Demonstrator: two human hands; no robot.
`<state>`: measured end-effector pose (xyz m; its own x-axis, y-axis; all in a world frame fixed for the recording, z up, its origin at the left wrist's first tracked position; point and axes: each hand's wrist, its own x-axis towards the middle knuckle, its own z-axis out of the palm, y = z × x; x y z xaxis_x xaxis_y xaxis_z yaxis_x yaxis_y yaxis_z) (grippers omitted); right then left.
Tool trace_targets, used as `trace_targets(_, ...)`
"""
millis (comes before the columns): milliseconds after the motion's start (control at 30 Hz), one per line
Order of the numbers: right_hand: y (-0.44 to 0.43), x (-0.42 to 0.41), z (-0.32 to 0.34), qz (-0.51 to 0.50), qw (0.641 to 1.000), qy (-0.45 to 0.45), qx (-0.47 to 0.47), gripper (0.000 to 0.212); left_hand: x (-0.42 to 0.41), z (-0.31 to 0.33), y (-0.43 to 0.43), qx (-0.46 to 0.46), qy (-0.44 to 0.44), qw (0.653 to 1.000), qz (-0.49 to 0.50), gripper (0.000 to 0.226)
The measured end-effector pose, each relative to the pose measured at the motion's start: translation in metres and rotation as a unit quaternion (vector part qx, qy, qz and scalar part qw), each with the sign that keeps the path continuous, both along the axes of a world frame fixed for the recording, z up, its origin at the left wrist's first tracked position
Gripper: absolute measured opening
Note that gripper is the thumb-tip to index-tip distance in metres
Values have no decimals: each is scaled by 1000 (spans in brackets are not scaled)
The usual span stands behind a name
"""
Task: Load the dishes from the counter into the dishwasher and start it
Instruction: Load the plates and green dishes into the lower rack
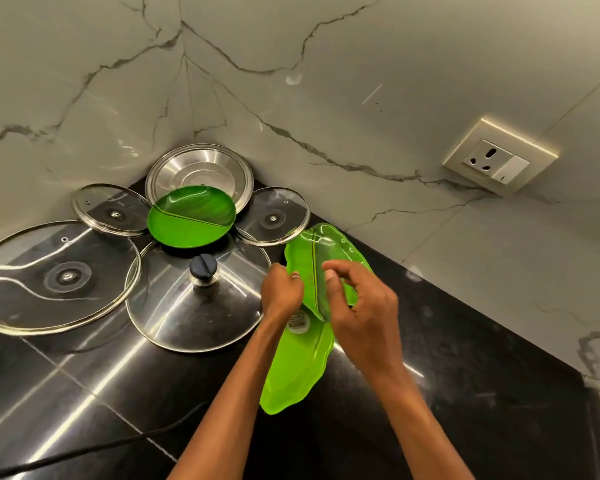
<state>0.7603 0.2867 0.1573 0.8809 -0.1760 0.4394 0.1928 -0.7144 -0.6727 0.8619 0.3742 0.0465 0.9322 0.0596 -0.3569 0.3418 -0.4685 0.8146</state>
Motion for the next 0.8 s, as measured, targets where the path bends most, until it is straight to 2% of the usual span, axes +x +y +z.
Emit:
trace_targets(167, -5, 24, 2, -49, 997, -26, 60, 13, -23, 8, 71, -6, -33, 994, 102, 23)
trace_targets(300, 13, 51, -7, -50, 994, -6, 94, 11, -41, 19, 120, -36, -43, 986, 155, 12)
trace_targets(433, 34, 86, -20, -29, 995, 2, 93, 10, -61, 35, 149, -82, -61, 976, 191, 20)
trace_targets(500, 45, 111, -34, -11, 999, 8, 49, 11, -76, 41, 168, -89, -81, 967, 223, 22)
trace_targets(633, 74, 160, -75, 105, 985, 48, -126, 22, -90, 55, 212, -57, -132, 939, 311, 8)
trace_targets(800, 116, 200, -112, 229, 899, 109, -356, 48, -78, 64, 246, -7, -153, 914, 376, 8)
